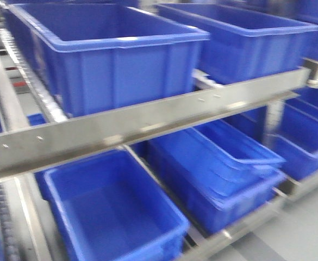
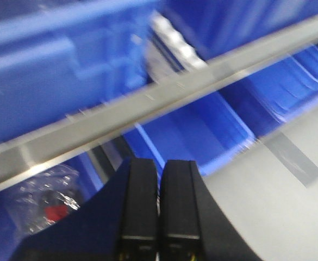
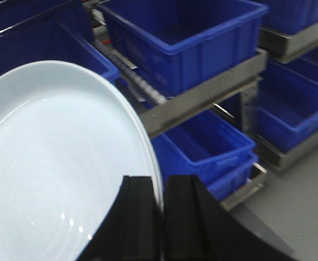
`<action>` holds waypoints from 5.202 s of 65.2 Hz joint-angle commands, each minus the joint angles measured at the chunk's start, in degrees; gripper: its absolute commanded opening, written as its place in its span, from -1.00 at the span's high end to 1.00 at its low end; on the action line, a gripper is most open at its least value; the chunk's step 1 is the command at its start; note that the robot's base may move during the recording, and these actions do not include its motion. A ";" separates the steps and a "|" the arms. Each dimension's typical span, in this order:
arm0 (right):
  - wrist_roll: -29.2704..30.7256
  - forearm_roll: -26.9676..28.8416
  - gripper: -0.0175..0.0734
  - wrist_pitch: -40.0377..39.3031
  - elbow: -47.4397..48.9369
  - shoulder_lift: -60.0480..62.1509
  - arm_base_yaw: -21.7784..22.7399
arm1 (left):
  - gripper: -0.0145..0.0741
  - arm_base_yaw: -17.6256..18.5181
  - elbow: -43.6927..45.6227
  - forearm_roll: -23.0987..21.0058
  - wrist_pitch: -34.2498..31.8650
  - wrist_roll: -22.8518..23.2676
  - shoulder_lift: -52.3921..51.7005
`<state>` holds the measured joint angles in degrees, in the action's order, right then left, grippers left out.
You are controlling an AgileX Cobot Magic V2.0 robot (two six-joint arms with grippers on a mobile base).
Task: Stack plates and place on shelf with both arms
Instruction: 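Position the base at the shelf in front of the blue bins, then lower the held plates into the blue bin with the right gripper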
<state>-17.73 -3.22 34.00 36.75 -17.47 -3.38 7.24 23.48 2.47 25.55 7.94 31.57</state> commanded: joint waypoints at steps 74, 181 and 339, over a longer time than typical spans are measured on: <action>0.12 -0.35 0.49 -5.92 1.75 -0.57 -0.03 | 0.45 0.37 1.60 0.03 -4.13 0.21 0.39; 0.12 -0.35 0.49 -5.92 1.75 -0.57 -0.03 | 0.45 0.37 1.60 0.03 -4.13 0.21 0.39; 0.12 -0.45 0.49 -21.95 1.75 -12.68 0.15 | 0.45 0.37 1.60 0.03 -4.23 0.21 0.39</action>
<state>-17.73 -3.22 22.04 36.75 -25.71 -3.38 7.49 23.48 2.47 25.50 7.94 31.57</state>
